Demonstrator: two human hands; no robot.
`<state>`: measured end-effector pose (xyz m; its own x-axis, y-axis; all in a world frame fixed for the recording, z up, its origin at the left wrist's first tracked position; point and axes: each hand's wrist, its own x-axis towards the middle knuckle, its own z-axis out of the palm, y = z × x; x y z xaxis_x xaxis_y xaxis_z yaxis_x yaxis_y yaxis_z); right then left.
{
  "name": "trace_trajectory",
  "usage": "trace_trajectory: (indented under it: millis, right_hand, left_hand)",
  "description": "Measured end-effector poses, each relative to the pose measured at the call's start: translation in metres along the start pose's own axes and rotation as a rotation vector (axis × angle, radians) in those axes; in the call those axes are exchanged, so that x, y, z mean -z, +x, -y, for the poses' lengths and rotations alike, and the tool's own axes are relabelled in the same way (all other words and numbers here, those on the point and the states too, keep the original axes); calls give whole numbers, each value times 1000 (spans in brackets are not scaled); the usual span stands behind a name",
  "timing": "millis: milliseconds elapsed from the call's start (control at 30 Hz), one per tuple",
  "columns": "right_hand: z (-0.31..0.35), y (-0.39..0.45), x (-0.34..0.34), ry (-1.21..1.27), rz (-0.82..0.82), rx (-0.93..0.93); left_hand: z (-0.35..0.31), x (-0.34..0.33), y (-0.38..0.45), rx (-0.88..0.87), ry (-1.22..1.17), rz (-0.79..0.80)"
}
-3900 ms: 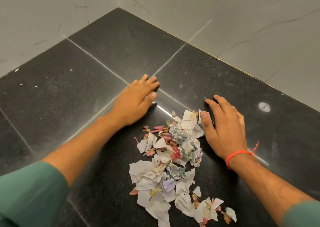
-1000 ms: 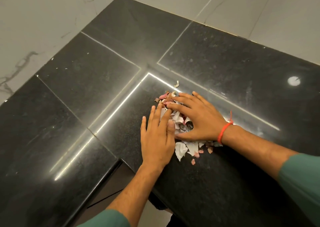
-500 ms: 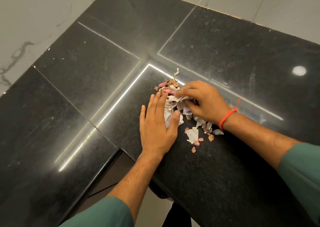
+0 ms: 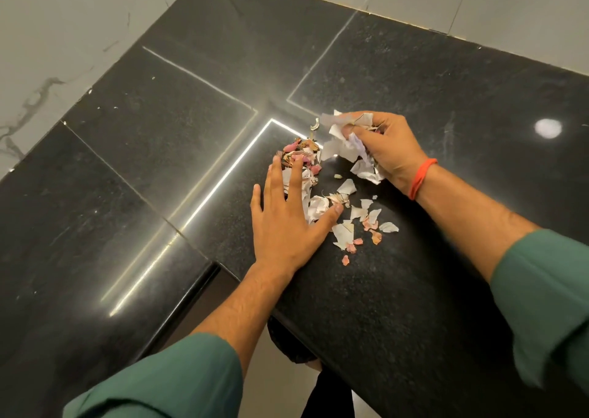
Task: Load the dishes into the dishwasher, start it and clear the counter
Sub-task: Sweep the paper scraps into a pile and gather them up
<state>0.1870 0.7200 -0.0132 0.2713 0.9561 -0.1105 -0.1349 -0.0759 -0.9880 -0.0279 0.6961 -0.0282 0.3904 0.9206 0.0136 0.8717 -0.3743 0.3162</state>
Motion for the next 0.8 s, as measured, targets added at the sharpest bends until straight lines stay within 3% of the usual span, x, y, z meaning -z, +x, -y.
trace_trajectory:
  millis: [167, 500, 667, 800]
  right_hand:
    - [3, 1, 5, 289, -34, -127]
    - [5, -17, 2, 503, -104, -144]
    - [17, -31, 2, 937, -139, -261]
    - [28, -54, -2, 927, -107, -312]
  left_hand:
    - [0, 0, -1, 24, -11, -9]
    - [0, 1, -2, 33, -66, -33]
    - [0, 3, -3, 35, -140, -51]
    - [1, 10, -10, 52, -337, -104]
